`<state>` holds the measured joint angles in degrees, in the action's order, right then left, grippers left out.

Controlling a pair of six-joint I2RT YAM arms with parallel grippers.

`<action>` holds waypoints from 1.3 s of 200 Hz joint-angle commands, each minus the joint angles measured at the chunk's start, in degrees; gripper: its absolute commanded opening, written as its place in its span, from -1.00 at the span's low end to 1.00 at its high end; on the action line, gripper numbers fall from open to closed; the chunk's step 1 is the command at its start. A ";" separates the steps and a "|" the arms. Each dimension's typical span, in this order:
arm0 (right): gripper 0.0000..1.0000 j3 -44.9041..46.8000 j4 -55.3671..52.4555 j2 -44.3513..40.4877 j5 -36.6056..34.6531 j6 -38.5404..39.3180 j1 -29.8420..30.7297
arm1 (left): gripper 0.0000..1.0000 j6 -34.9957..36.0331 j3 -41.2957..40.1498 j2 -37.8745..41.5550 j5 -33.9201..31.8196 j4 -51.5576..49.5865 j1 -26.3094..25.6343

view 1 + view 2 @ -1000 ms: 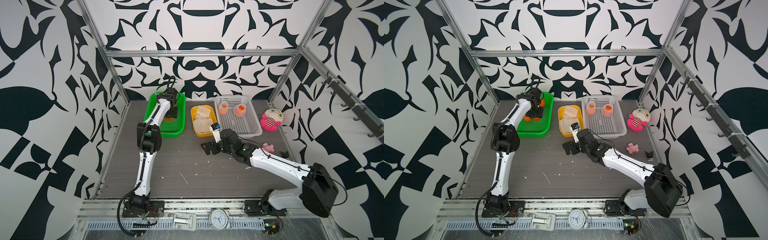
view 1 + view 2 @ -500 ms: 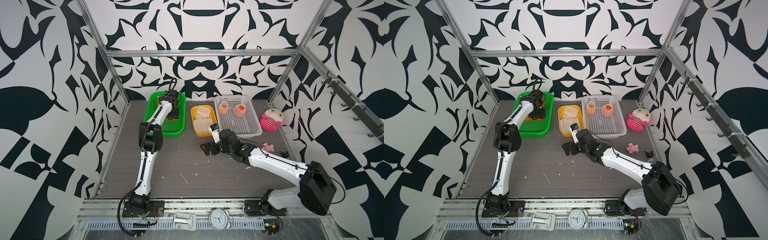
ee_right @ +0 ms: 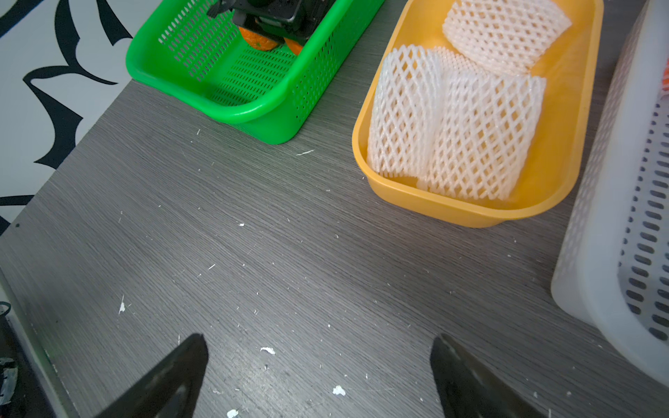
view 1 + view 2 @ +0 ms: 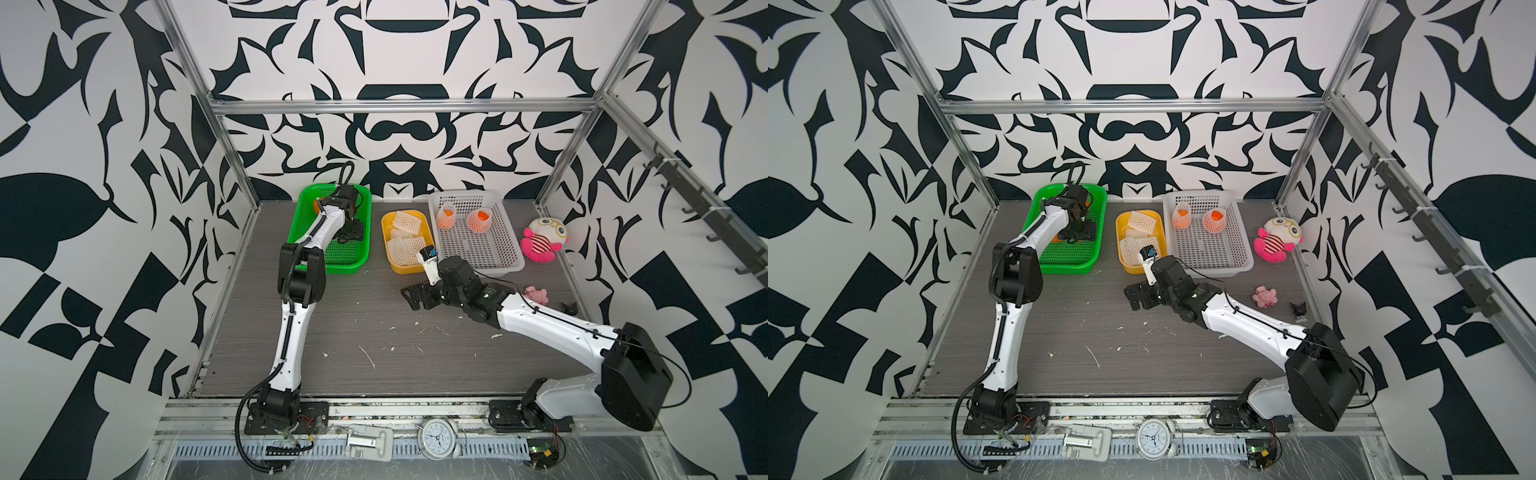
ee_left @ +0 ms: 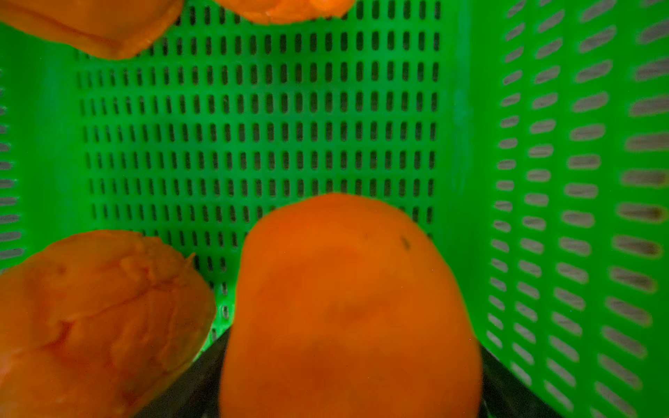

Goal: Remove foam nets from oranges
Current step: Place the orange in the basket.

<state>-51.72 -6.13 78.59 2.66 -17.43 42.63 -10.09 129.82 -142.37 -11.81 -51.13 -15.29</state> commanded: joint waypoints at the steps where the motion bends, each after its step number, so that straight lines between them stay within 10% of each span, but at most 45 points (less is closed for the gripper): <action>1: 0.99 -2.88 -0.25 -0.40 -0.81 0.66 -0.01 | 0.78 -0.38 -0.57 1.02 0.74 0.44 0.08; 110: 0.98 -6.06 -2.44 0.77 -2.01 2.61 -0.09 | 0.93 -1.99 -4.76 8.04 -3.99 1.10 -0.84; 174: 0.97 -6.59 -7.37 -2.99 -5.79 4.81 -1.53 | 0.96 -5.11 -21.71 21.75 -1.63 7.20 -3.89; 260: 0.88 -7.77 -9.86 -5.50 -6.57 10.83 -18.19 | 0.99 -10.02 -40.41 42.34 7.70 8.34 -13.70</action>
<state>-59.29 -18.52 73.36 -3.44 -8.23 27.79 -17.23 93.23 -104.97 -9.21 -42.06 -27.49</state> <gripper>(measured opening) 0.946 0.994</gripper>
